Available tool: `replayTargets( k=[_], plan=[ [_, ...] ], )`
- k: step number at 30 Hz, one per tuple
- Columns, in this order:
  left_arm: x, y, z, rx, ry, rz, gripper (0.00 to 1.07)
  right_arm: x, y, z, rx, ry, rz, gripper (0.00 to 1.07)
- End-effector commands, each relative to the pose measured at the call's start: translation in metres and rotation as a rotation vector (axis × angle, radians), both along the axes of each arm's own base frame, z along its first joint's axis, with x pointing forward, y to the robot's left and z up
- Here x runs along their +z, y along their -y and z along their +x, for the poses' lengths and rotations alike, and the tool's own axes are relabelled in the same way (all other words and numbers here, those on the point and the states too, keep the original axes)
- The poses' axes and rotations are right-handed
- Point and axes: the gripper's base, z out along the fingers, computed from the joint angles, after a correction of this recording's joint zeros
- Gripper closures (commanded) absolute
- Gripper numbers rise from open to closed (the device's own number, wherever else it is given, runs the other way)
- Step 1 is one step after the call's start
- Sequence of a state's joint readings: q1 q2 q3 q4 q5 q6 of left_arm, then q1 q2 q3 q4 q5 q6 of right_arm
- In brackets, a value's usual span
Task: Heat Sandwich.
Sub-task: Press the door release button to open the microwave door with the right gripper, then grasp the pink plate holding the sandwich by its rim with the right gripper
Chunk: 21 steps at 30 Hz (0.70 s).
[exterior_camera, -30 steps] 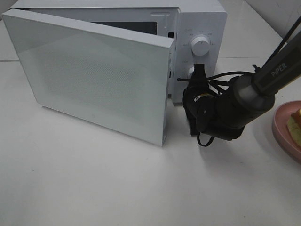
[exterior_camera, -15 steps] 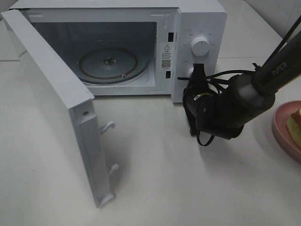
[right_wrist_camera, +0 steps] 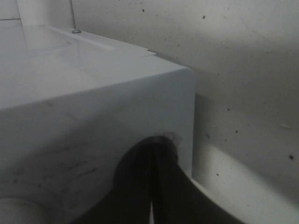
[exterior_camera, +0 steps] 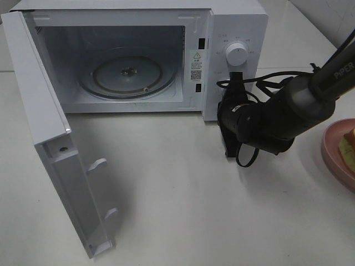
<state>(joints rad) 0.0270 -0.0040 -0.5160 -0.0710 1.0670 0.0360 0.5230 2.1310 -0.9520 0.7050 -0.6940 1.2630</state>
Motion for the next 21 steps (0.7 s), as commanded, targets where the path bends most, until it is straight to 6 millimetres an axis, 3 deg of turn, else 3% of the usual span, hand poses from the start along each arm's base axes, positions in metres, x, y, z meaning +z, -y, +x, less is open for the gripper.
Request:
replayTargets(
  k=[1, 21],
  plan=[
    [0.000, 0.000, -0.003, 0.004, 0.019, -0.006, 0.09, 0.019, -0.003, 0.006, 0.063, 0.110, -0.016, 1.07],
    [0.000, 0.000, -0.003, 0.004, 0.019, -0.005, 0.09, 0.017, 0.008, -0.048, 0.155, 0.023, -0.033, 1.07]
  ],
)
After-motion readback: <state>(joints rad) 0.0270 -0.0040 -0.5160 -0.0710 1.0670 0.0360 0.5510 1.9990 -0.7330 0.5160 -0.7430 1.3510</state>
